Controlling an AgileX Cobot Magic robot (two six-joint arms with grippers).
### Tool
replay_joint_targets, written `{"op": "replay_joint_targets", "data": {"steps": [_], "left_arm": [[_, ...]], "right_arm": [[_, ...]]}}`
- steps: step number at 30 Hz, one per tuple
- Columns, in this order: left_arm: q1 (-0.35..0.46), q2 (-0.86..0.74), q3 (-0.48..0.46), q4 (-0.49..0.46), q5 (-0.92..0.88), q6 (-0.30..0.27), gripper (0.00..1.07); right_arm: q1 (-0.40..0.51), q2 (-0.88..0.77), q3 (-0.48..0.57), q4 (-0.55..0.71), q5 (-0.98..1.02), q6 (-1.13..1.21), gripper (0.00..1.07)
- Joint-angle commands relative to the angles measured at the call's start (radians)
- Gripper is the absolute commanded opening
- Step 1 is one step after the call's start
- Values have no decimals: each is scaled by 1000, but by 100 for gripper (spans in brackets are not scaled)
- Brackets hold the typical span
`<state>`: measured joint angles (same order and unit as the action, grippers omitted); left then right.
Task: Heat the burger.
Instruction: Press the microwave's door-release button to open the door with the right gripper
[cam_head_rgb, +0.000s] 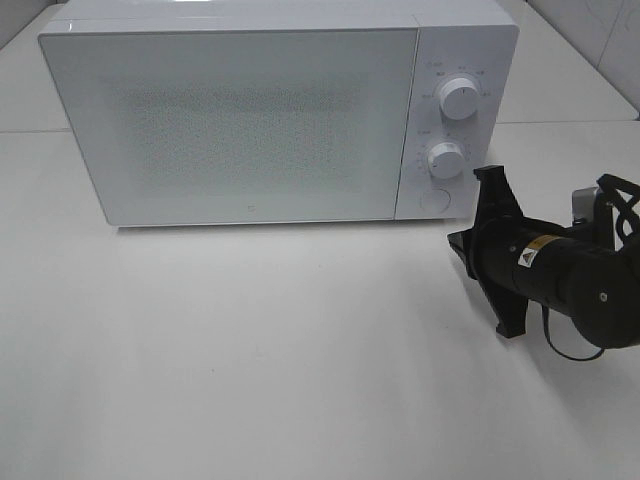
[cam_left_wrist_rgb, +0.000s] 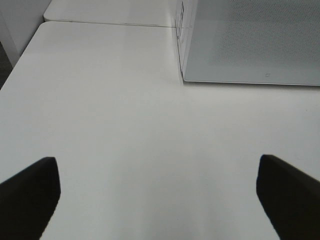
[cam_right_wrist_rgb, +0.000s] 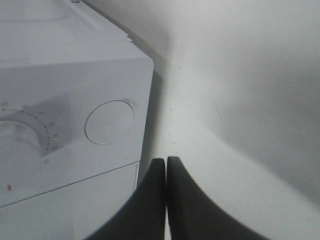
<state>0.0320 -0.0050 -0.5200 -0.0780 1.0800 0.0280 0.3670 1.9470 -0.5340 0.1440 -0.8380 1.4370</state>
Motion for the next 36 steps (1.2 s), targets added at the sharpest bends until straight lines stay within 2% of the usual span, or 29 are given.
{"op": "replay_joint_targets", "data": {"steps": [1, 16, 30, 36], "left_arm": [[1, -10, 3, 2, -9, -3, 100], [1, -10, 3, 2, -9, -3, 100], [1, -10, 3, 2, -9, -3, 100], [1, -10, 3, 2, -9, -3, 100]], "right_arm": [[2, 9, -25, -6, 17, 8, 0], [2, 84, -172, -40, 15, -28, 0], [2, 128, -190, 6, -49, -43, 0], [-12, 137, -243, -2, -60, -77, 0]]}}
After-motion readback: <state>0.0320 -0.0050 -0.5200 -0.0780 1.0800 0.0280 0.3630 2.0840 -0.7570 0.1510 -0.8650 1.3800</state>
